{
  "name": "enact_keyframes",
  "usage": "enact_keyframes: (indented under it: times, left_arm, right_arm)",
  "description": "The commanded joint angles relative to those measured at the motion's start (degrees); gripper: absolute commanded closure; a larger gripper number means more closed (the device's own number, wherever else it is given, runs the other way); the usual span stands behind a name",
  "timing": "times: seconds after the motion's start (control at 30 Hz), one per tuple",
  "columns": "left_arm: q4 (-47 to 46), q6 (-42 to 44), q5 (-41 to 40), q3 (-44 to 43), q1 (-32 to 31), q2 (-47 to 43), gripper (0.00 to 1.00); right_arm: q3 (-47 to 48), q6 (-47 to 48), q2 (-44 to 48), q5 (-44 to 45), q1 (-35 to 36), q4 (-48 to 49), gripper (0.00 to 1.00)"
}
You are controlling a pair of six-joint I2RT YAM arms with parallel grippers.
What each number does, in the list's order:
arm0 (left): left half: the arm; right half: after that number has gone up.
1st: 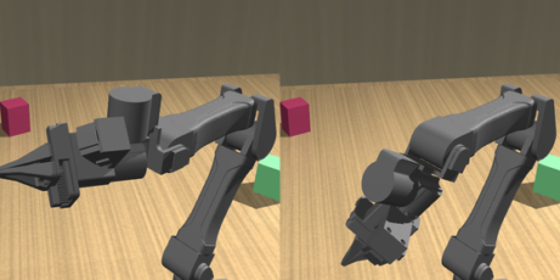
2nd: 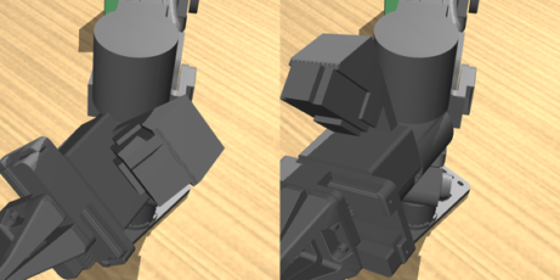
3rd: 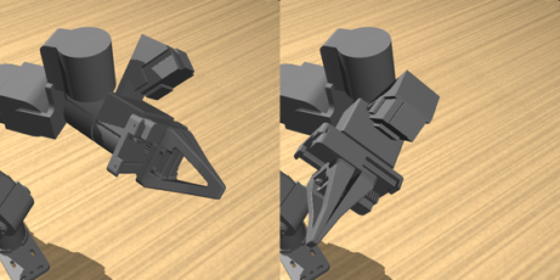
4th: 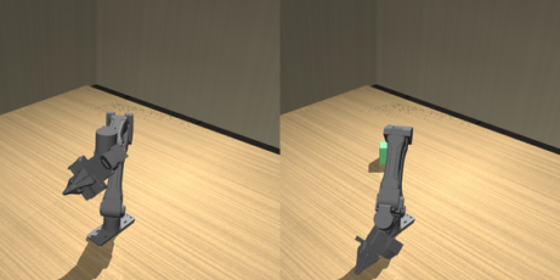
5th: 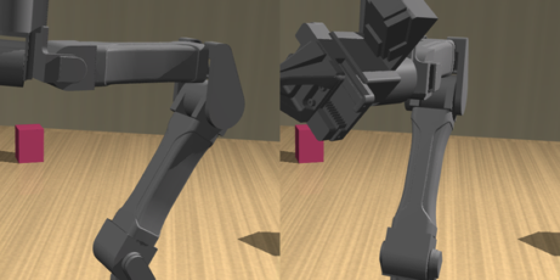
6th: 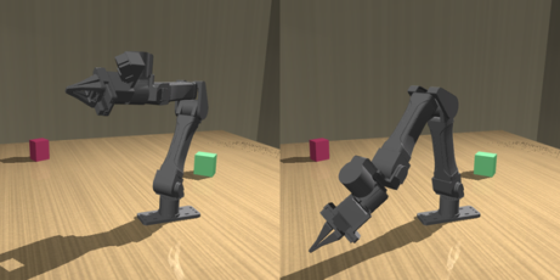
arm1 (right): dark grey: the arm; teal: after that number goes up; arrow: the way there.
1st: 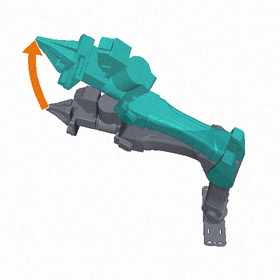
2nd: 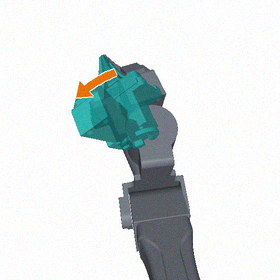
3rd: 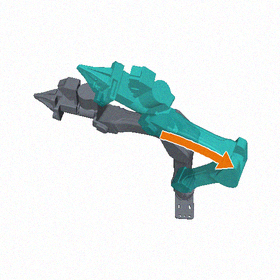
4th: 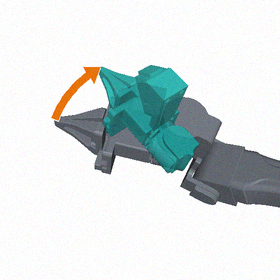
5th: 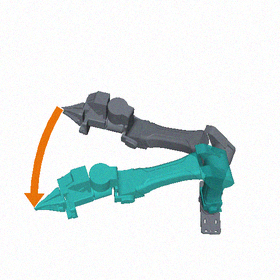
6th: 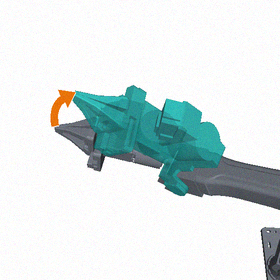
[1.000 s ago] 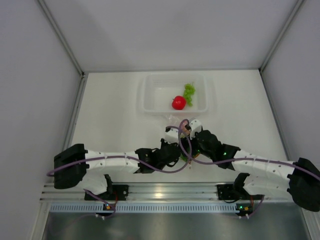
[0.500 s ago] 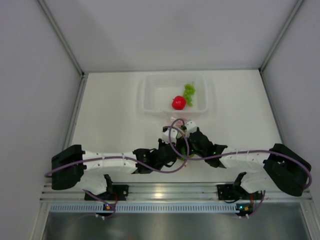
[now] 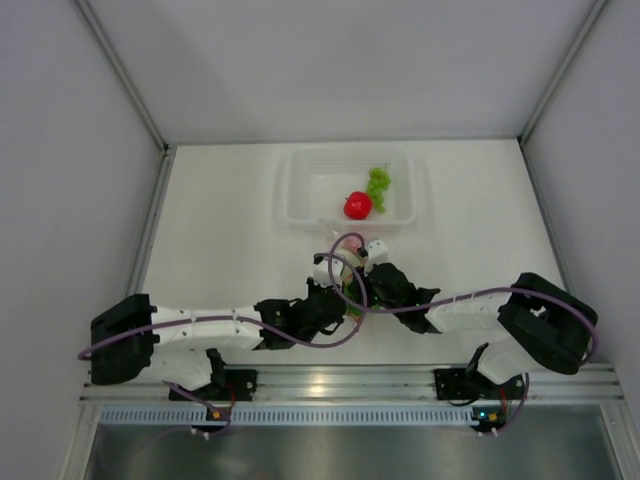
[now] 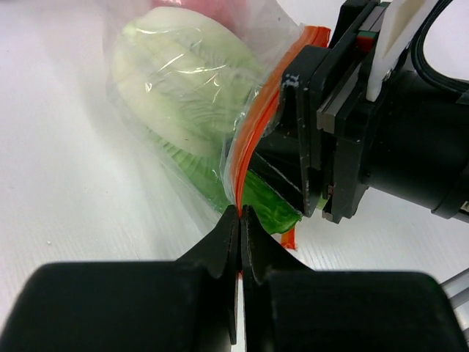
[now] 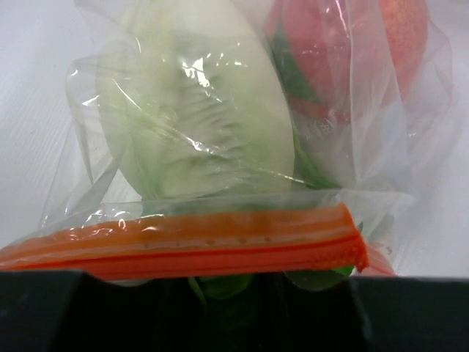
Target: Open the zip-top bag and remove the fake food
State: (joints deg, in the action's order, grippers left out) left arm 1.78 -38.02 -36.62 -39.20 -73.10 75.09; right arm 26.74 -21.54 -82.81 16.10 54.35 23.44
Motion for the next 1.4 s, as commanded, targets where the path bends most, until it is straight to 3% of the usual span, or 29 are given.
enact_keyframes:
  times: [0.0,0.07,0.1,0.43,0.67,0.9,1.07,1.37]
  left_arm:
    - [-4.8,-1.2,0.0,1.2,0.1,-3.7,1.0]
    - [-4.8,-0.5,-0.7,1.8,0.2,-3.7,1.0]
    - [-4.6,-0.3,-1.8,1.8,0.3,-3.6,1.0]
    - [-4.1,0.1,-4.2,2.7,0.6,-0.3,1.0]
    - [-2.1,-3.7,-11.1,3.3,0.6,0.7,1.0]
    - [5.0,-9.6,-20.9,1.9,0.5,0.7,1.0]
    - [6.0,-13.6,-22.9,3.1,0.5,-1.3,1.0]
    - [7.4,-13.8,-25.1,4.0,0.6,-6.7,1.0]
  right_arm:
    - [-0.5,-1.1,0.6,0.1,0.4,-0.7,0.75]
    - [-0.6,-1.7,3.1,-0.8,0.5,-1.4,0.85]
    - [-0.5,-1.6,4.0,-1.6,0.6,-1.9,1.0]
    - [5.1,-8.0,15.7,-4.2,1.0,-16.1,1.0]
    - [9.2,-11.0,19.0,-10.9,0.9,-28.3,1.0]
    - [3.8,-14.5,27.3,-25.5,1.6,-26.6,1.0]
    - [1.4,-15.4,29.2,-33.6,1.7,-26.2,1.0]
    - [1.1,-7.5,28.3,-32.6,10.4,-30.8,1.0]
